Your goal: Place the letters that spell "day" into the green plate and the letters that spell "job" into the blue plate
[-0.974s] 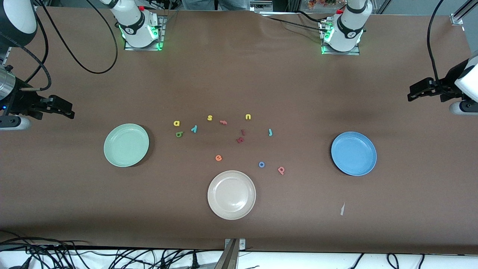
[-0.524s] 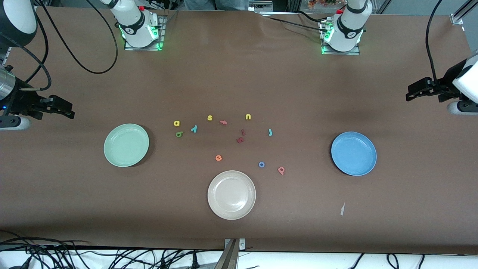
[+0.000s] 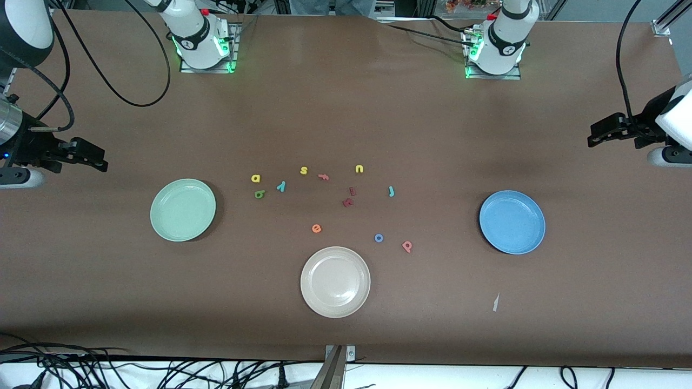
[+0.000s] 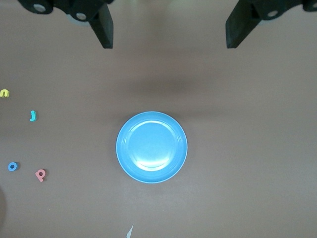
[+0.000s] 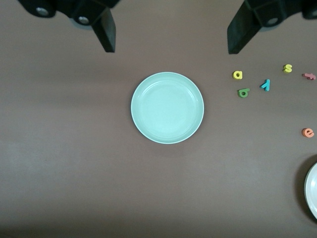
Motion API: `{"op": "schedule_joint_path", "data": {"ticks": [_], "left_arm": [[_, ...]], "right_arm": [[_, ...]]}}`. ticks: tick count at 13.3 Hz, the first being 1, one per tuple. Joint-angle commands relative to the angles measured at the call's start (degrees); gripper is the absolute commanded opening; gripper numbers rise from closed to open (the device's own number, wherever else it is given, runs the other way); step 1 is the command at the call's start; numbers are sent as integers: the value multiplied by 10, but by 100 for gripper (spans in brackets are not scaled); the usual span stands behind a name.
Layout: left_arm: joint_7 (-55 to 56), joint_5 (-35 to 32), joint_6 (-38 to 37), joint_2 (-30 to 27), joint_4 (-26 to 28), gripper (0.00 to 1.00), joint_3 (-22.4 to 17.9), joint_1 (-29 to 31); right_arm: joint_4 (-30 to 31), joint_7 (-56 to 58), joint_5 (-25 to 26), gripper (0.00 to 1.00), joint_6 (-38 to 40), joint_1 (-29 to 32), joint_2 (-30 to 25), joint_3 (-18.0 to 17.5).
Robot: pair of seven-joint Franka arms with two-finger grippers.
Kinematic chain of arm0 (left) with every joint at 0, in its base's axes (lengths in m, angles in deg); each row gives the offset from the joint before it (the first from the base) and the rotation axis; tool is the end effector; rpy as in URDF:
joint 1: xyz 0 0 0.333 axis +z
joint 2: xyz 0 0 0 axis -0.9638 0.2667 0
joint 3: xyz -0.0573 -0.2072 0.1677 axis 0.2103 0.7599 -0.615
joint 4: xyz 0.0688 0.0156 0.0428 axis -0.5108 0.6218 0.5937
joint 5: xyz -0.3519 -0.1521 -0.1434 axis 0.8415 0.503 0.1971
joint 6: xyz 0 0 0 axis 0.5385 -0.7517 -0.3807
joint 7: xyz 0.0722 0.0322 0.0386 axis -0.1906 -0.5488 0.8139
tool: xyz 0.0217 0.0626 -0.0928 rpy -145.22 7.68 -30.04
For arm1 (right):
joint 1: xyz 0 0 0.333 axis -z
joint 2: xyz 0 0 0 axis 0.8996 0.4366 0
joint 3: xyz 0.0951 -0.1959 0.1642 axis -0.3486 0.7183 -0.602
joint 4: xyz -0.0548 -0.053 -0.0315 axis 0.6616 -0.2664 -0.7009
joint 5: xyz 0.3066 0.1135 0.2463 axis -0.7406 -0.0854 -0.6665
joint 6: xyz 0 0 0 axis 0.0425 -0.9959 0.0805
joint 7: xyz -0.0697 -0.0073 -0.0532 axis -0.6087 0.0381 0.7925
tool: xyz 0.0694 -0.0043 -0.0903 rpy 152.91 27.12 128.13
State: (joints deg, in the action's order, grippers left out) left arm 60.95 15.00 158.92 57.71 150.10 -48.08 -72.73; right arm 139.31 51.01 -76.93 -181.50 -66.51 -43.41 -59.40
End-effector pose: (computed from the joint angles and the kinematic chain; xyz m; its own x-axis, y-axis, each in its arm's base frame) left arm 0.5860 0.0097 0.5429 0.9930 -0.0074 -0.1181 -0.0057 -0.9999 0.0144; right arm 0.6227 0.0069 0.5180 0.9992 0.0377 0.0091 0.0377 -0.9993 -0.0050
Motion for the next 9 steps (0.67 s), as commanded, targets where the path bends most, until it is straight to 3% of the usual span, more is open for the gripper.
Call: {"op": "schedule_joint_path", "data": {"ticks": [1, 9], "left_arm": [[-4, 8, 3, -6, 8, 100, 3, 6], [-5, 7, 4, 0, 2, 100, 0, 8]], "right_arm": [[-5, -2, -12, 100, 0, 0, 1, 0], [-5, -1, -12, 100, -6, 2, 1, 1]]}}
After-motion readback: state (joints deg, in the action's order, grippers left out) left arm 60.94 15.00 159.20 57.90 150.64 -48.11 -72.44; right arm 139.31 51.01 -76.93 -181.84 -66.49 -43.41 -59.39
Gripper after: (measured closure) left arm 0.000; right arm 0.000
